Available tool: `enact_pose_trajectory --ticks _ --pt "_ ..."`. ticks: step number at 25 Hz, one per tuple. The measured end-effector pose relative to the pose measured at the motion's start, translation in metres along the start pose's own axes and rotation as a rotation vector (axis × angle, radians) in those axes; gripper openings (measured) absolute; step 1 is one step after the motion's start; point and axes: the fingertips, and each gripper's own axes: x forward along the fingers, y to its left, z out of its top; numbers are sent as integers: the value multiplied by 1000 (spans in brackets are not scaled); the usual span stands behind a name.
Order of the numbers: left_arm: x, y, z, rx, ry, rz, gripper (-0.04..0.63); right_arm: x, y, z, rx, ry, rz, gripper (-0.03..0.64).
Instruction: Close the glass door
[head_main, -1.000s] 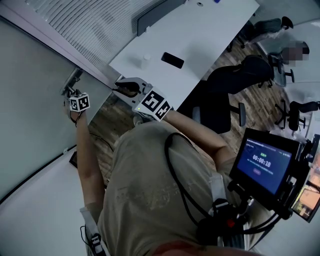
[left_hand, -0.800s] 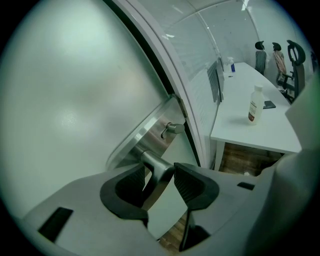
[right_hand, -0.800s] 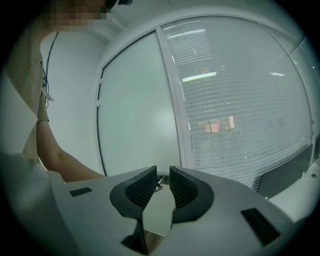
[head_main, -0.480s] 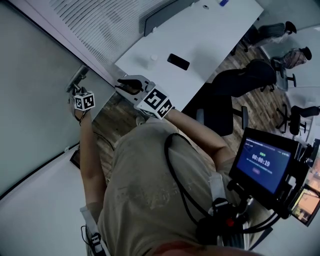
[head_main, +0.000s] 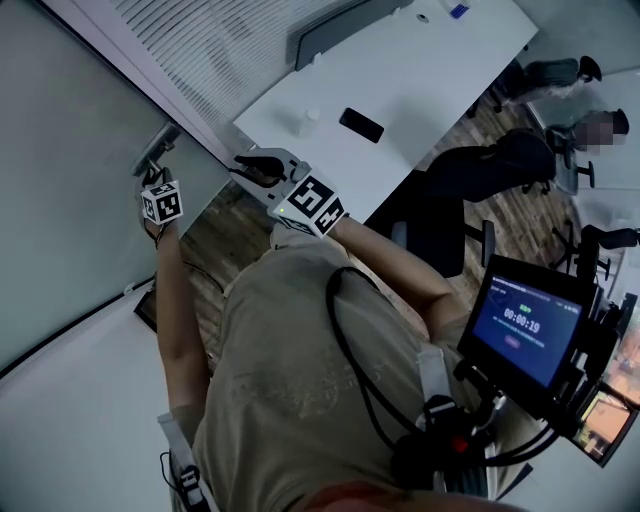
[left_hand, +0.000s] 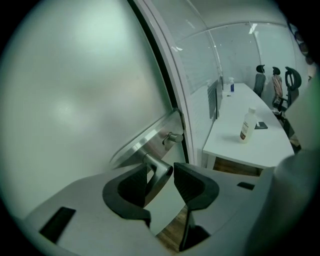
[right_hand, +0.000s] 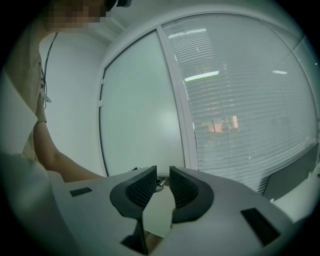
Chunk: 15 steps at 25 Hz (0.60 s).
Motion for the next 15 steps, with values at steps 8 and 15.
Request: enact_pose_trajectory --ticks 8,15 --pt "-49 -24 11 -94 -148 -60 178 0 -12 -8 10 14 57 72" --pt "-115 -37 15 -275 -237 -62 178 -5 -15 -10 -7 33 99 72"
